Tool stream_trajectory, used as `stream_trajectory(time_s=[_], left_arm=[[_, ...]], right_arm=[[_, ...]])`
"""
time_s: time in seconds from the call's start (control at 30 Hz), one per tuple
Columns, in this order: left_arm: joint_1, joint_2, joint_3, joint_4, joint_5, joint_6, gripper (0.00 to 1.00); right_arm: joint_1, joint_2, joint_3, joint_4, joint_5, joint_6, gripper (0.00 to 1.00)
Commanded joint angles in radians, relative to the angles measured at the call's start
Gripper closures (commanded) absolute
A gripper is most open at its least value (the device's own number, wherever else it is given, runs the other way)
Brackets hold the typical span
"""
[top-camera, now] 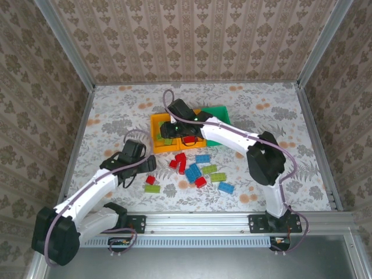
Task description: Sort the legos into containers by color
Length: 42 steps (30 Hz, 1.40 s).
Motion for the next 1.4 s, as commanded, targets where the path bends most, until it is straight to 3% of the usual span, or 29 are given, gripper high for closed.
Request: stream_trajectory(time_s=[0.0, 0.1, 0.23, 0.53, 0.9, 1.37], left_arm=[[-0.035, -0.043, -0.029, -0.025, 0.023, -0.031, 0.11], [-0.074, -0.05, -0.042, -0.038, 0.021, -0.045, 0.12], [-0.109, -0.029, -0.062, -0.018, 0.038, -0.079, 0.13], [-0.166, 0.025, -0.074, 0.005, 0.055, -0.078, 0.22], [-0.231, 0.072, -0.091, -0.002, 0.015, -0.105, 0.24], [-0.234, 0.199, -0.047, 0.03, -0.022, -0.102, 0.44]], right_arm=[[-0.02, 0.065, 0.07, -0.028, -0.023, 0.015, 0.63], [-0.026, 0.097, 0.095, -0.026, -0.022, 0.025, 0.59], [-0.031, 0.123, 0.12, -0.037, -0.025, 0.032, 0.42], [-0.031, 0.038, 0.076, -0.033, -0.028, 0.022, 0.28], [-0.112, -0.16, -0.106, -0.01, 0.012, 0.012, 0.25], [-0.259, -0.485, -0.479, 0.028, 0.072, 0.009, 0.23]])
